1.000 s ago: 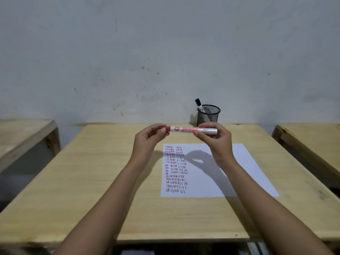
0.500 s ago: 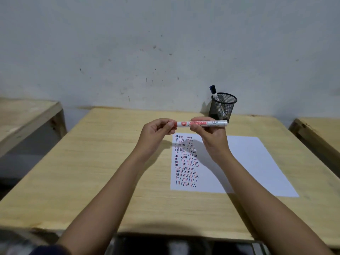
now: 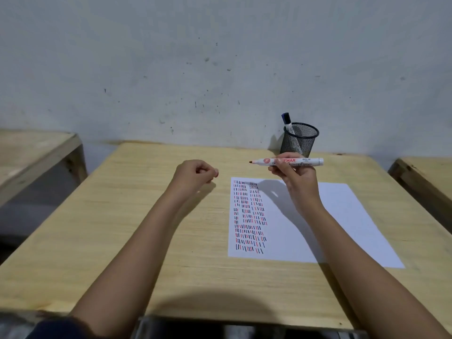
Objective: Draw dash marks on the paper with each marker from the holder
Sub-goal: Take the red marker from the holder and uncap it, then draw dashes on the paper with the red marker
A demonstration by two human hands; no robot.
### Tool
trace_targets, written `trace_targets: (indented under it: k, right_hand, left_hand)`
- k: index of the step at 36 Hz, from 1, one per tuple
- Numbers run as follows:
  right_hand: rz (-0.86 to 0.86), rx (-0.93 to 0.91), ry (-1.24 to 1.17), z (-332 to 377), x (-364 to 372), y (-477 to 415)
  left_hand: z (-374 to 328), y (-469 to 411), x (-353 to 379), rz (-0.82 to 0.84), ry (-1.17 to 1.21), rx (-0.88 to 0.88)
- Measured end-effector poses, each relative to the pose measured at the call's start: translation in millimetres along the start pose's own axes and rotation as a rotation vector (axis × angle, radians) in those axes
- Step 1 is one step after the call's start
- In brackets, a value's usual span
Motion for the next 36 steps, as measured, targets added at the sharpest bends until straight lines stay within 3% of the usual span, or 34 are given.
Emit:
trace_targets:
  k: [11,20,26,36]
  right_hand:
    - [-0.102,-0.001,0.09,-6.0,-9.4,-2.2]
    - [-0.159,0.008,0.207,-0.9,-11.1,0.8]
    - [-0.179,0.035,0.215,9.0,-6.6,23.0]
    - [-0.227,0.156,0.29,13.1,1.2,84.8]
  left_hand:
    - [-4.6,-28.9,41.0,0.041,-0.416,0.016]
    - [-7.4,-26.9,42.4,0.026,-0.475,0.026]
    - [-16.7,9.4,32.4,-0.105,-0.48,0.043]
    - [-13.6,77.6,49.9,0.142,-0.497,0.197]
Point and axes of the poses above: each hand's wrist, its own y-axis away from the middle knuckle, its own x-axis out of the palm, z = x × y, the point moved 4 cm from there along -y, towards the middle knuckle, and after that the axes turned 12 degrees about -y, right-handed, at the moved point
